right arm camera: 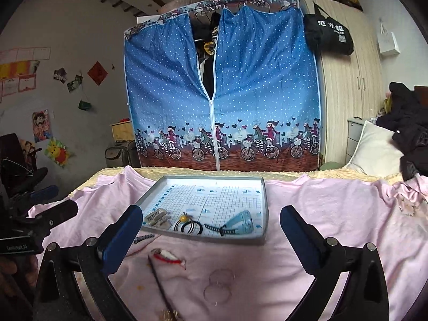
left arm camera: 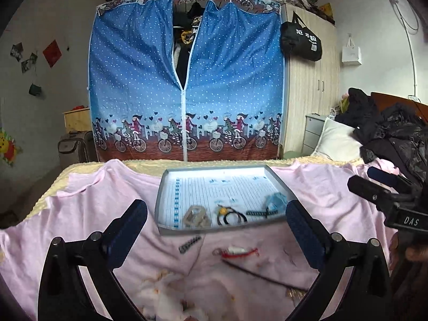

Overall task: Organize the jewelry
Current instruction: 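Withdraw both tools from the tray back toward the remaining jewelry, then grasp the silver rings with the right tool while the left tool grasps the black charm stick, then lift the rings and charm stick and carry them toward the tray, then lower the rings into the tray and open the right tool while the left tool releases the charm stick, then withdraw both tools from the tray back toward the remaining jewelry, then grasp the black beaded bracelet with the left tool while the right tool grasps the red tassel keychain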

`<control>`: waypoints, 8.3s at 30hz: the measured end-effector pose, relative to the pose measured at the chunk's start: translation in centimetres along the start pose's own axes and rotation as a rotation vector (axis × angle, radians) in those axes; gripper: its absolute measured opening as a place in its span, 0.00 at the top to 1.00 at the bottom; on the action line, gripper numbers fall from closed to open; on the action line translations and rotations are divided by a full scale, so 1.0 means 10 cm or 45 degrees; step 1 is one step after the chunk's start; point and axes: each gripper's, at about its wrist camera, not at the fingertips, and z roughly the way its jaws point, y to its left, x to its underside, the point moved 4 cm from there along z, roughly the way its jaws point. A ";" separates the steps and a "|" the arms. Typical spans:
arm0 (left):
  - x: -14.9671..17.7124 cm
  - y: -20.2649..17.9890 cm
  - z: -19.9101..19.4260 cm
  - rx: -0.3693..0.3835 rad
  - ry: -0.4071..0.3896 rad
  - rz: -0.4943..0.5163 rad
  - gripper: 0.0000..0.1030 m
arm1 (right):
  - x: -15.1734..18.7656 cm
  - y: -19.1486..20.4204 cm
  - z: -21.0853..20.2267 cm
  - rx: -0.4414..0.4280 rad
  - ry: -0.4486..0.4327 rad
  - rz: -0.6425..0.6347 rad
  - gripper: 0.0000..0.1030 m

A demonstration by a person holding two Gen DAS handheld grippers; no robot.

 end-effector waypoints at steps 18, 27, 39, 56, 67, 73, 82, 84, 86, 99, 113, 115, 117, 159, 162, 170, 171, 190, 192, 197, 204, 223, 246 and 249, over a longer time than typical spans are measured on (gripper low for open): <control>0.69 0.05 -0.15 -0.034 0.425 -0.131 0.01 | 0.64 0.09 -0.27 0.003 0.371 0.140 0.00; 0.91 0.31 0.13 -0.008 0.656 -0.285 0.01 | 0.92 0.05 0.09 -0.010 0.625 0.176 0.00; 0.91 -0.15 0.33 0.282 0.748 -0.194 0.02 | 1.02 -0.58 0.70 -0.122 0.878 0.422 0.00; 1.05 -0.68 0.96 0.645 0.900 -0.257 0.50 | 1.13 -0.57 1.05 -0.160 0.969 0.237 0.38; 1.13 -0.91 0.99 0.658 0.892 -0.136 0.50 | 1.10 -0.62 1.18 -0.192 0.945 0.300 0.46; 1.23 -0.93 1.09 0.615 0.939 -0.156 0.52 | 1.14 -0.45 1.34 -0.244 0.966 0.171 0.56; 1.27 -0.90 1.22 0.581 0.926 -0.163 0.63 | 1.20 -0.48 1.35 -0.224 0.984 0.163 0.79; 1.26 -0.89 1.22 0.574 0.913 -0.162 0.63 | 1.21 -0.42 1.34 -0.227 0.985 0.111 0.81; 1.26 -0.89 1.22 0.575 0.907 -0.167 0.63 | 1.24 -0.36 1.34 -0.230 0.995 0.068 0.87; 1.20 -0.95 1.02 0.551 0.779 -0.083 0.63 | 1.13 -0.29 1.23 -0.195 0.877 -0.047 0.96; 1.05 -1.05 0.83 0.413 0.540 0.160 0.63 | 0.82 -0.35 1.10 -0.148 0.662 -0.011 0.96; 1.04 -1.07 0.85 0.373 0.506 0.212 0.63 | 0.76 -0.35 1.07 -0.146 0.618 -0.009 0.96; 1.01 -1.07 0.85 0.336 0.473 0.256 0.63 | 0.71 -0.35 1.04 -0.143 0.580 -0.009 0.96; 0.48 -0.10 2.52 0.278 0.559 0.165 0.63 | 0.55 -0.46 2.29 -0.043 0.496 0.053 0.95; 0.47 -0.04 2.56 0.262 0.585 0.137 0.62 | 0.54 -0.48 2.30 -0.037 0.495 0.061 0.95; 0.40 0.03 2.52 0.232 0.559 0.113 0.35 | 0.47 -0.55 2.25 -0.028 0.487 0.094 0.95; 0.38 0.03 2.50 0.230 0.550 0.114 0.35 | 0.45 -0.55 2.23 -0.028 0.482 0.094 0.95; -0.38 0.41 1.19 0.084 0.083 -0.138 0.02 | -0.24 -0.37 0.98 0.050 0.046 0.041 0.00; -0.39 0.39 1.01 0.074 0.052 -0.150 0.02 | -0.27 -0.29 0.80 0.033 -0.003 0.029 0.00; -0.35 0.35 0.58 0.128 0.019 -0.200 0.02 | -0.27 -0.06 0.43 0.031 -0.074 -0.037 0.00; -0.11 0.26 0.02 0.107 0.030 -0.191 0.02 | 0.01 0.14 0.01 0.045 -0.072 -0.020 0.00; 0.64 0.45 -0.11 -0.224 0.423 -0.217 0.02 | 0.70 0.36 0.05 -0.020 0.320 0.041 0.00; 0.81 0.89 1.52 0.072 0.949 -0.107 0.04 | 1.03 0.34 1.48 -0.231 0.697 -0.171 0.28; 0.81 0.94 1.64 0.110 0.909 -0.107 0.23 | 1.12 0.34 1.63 -0.218 0.713 -0.170 0.44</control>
